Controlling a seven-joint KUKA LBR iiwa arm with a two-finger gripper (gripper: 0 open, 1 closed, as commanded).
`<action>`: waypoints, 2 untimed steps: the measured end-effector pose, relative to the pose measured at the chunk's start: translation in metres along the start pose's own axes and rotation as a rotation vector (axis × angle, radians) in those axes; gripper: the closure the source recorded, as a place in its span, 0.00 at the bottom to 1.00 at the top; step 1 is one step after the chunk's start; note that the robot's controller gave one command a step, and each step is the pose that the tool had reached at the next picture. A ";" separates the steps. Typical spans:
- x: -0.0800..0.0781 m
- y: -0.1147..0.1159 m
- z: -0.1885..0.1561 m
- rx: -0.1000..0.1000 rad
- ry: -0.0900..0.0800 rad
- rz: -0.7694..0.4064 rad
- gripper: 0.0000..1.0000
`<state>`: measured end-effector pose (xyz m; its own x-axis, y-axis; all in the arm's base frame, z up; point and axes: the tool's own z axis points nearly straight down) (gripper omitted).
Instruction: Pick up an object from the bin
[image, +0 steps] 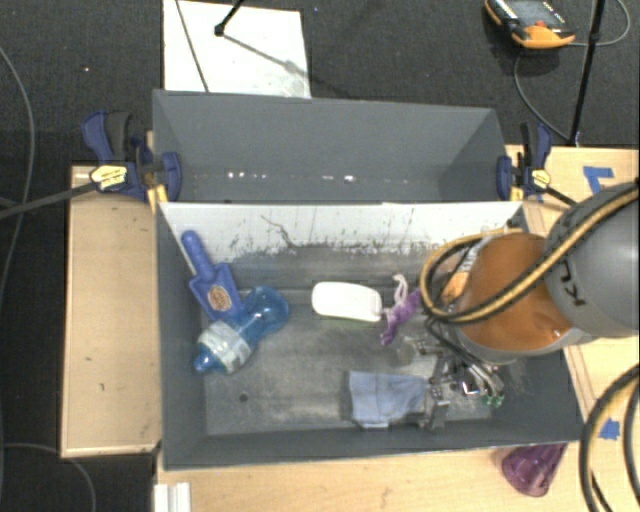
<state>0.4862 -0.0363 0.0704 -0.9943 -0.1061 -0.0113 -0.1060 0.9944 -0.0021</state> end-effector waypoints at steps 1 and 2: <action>0.002 -0.059 0.000 0.002 -0.003 0.070 1.00; 0.002 -0.059 0.000 0.002 -0.003 0.066 0.00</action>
Offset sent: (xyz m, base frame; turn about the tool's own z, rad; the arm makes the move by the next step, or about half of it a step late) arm 0.0000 0.0000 0.0000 0.0000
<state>0.4901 -0.0953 0.0703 -0.9991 -0.0399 -0.0141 -0.0398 0.9992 -0.0034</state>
